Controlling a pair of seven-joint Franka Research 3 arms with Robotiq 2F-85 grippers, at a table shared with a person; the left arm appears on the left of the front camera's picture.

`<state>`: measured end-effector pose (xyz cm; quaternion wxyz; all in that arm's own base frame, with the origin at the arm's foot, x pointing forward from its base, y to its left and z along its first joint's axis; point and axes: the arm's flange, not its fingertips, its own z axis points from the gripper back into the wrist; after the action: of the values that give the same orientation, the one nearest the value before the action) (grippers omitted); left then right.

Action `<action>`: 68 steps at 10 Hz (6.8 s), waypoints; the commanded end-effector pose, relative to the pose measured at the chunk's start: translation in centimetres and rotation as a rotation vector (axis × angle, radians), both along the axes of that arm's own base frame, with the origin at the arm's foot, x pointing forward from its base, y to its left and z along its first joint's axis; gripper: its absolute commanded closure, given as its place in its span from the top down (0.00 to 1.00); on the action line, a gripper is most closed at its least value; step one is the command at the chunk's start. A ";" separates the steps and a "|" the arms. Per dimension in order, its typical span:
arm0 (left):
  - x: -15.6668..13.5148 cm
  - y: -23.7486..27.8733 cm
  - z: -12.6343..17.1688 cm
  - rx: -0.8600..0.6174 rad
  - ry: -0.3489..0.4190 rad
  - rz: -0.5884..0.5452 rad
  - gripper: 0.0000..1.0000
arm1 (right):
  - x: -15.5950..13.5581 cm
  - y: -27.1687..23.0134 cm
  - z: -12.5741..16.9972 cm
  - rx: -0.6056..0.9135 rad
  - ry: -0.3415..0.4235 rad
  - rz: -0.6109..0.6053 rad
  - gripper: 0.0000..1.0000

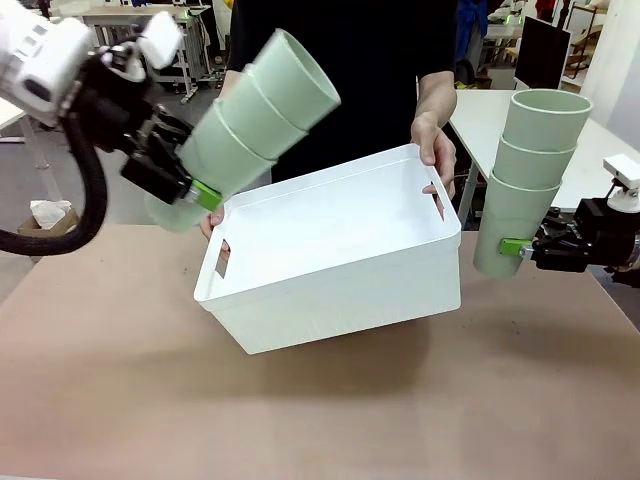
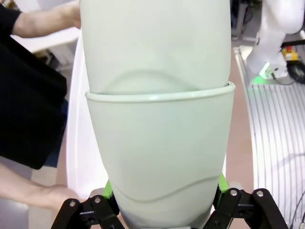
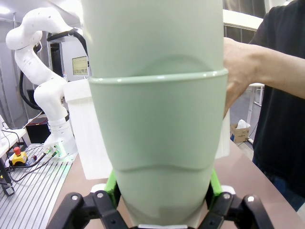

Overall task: Stack the cups and store them in the basket.
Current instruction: Place the stack of Reusable plastic cups into the Pantry Basket.

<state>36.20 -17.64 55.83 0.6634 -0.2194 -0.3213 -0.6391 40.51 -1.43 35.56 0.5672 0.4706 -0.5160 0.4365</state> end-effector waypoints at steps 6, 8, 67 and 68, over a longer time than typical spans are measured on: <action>6.3 -9.7 -9.2 0.271 0.107 0.075 0.85 | 0.0 0.1 0.3 -0.002 -0.012 0.000 0.84; 7.3 -12.1 -11.3 0.312 0.130 0.068 0.85 | 0.0 0.1 0.3 -0.002 -0.012 0.000 0.84; 6.7 27.4 -6.3 -0.402 0.214 -0.074 1.00 | 5.0 31.5 9.7 -1.065 -0.083 -0.265 0.84; 6.7 27.4 -6.3 -0.402 0.214 -0.074 1.00 | 4.1 31.7 9.6 -1.068 -0.087 -0.239 0.84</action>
<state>43.11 9.88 49.30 0.6126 -0.4260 -0.3587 -0.5609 44.77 29.66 43.89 0.7449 0.0378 -0.2913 0.5991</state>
